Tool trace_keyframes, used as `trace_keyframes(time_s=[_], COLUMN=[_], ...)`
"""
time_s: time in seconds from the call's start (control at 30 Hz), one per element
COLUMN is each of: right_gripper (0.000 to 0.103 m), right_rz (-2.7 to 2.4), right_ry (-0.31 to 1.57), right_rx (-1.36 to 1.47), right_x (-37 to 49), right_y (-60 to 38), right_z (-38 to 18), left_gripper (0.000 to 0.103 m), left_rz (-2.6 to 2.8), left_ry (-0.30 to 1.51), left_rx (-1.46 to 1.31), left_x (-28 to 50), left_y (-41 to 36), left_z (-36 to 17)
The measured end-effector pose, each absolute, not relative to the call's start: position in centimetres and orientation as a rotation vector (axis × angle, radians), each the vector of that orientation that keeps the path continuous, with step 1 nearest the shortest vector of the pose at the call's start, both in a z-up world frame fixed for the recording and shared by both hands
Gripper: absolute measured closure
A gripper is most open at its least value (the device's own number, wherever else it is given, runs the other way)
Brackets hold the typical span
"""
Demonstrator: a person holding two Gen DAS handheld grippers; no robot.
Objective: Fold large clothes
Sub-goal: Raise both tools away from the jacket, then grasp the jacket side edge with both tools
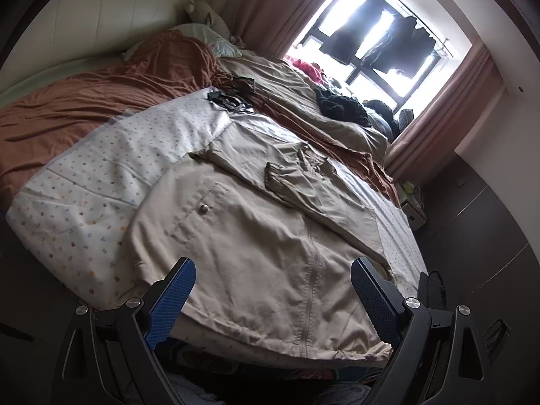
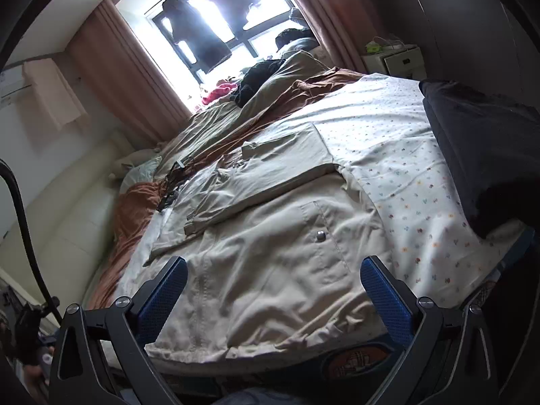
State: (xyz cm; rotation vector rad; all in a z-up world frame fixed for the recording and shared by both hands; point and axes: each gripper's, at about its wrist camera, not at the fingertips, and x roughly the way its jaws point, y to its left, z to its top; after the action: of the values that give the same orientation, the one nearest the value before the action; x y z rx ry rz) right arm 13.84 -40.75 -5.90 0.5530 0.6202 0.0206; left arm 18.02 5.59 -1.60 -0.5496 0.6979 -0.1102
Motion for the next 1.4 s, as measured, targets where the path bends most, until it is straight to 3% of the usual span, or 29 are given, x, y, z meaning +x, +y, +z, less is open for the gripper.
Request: trace_keyframes(time_s=[0.47,0.57,0.63,0.8,0.93,1.4], right_gripper=[0.002,0.013,0.029,0.031,0.036,0.036], right_rz=[0.018,-0.017,-0.034,-0.062,-0.048,0.004], right_ry=[0.714,0.735,0.765,0.776,0.785,0.757], right_rx=[0.582,0.613,0.645,0.707,0.772,0.898], right_x=[9.9,10.9,11.8,13.3,14.3,17.8], right_y=[-42.5,-43.3,-43.9,-45.7,-46.9,-49.0], right_z=[-10.6,-12.1,-13.3,-15.4,-16.9,-19.7], left_gripper=[0.009,0.009,0.016,0.026,0.040,0.044], left_rz=[-0.015,0.011,0.023,0.027,0.019,0.020], left_ry=[0.757,0.773,0.780,0.800,0.845,0.911], left_rx=[-0.564,-0.590,-0.606,-0.635,-0.676,-0.677], left_x=[12.8,13.2,13.8,16.3,18.8,24.5], left_y=[10.7,11.9,12.5,13.6,14.1,13.8], left_z=[-7.1,-8.7,-9.6,-11.7,-14.0,-17.9])
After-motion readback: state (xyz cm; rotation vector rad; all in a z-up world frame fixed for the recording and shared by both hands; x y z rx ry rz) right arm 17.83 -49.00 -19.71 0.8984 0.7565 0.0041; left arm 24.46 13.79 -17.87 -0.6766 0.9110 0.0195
